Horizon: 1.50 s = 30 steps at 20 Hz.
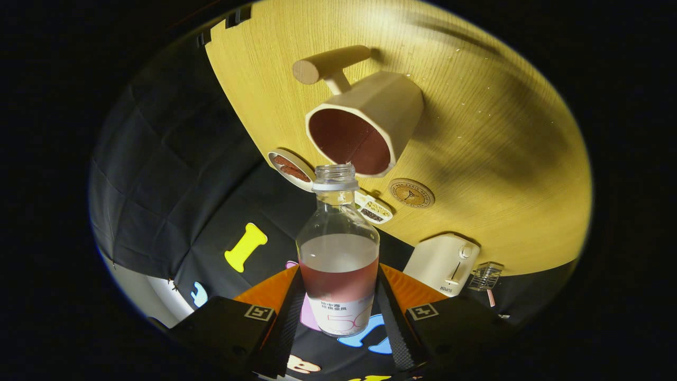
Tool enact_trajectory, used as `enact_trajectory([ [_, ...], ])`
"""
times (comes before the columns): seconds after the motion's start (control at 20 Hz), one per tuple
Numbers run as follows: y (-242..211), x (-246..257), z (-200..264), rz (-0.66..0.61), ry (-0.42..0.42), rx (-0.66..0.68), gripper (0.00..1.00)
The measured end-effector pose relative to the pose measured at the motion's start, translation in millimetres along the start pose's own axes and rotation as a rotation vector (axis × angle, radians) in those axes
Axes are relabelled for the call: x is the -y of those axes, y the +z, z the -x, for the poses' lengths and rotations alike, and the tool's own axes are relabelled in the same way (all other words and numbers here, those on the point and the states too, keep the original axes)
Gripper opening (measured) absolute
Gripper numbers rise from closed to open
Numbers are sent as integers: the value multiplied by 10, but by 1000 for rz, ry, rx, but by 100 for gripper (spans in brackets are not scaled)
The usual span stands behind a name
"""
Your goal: Take the bottle from table, then pour the juice into the cup, finally place the bottle on the coaster
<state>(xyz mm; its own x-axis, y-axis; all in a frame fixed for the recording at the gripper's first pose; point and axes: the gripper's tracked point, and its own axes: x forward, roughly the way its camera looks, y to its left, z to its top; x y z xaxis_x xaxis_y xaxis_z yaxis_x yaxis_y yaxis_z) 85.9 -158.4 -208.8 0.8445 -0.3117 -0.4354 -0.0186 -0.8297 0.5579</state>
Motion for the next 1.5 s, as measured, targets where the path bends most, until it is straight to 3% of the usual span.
enact_trajectory([
  [0.5, 3, 27, -35, 34, -6, 5, 76],
  [0.7, 43, 120, -42, 137, -24, -2, 76],
  [1.0, 69, 371, -17, 571, -82, -35, 76],
  [1.3, 248, 396, 74, 955, -54, 36, 76],
  [1.5, 182, 345, 159, 1235, 20, 78, 76],
])
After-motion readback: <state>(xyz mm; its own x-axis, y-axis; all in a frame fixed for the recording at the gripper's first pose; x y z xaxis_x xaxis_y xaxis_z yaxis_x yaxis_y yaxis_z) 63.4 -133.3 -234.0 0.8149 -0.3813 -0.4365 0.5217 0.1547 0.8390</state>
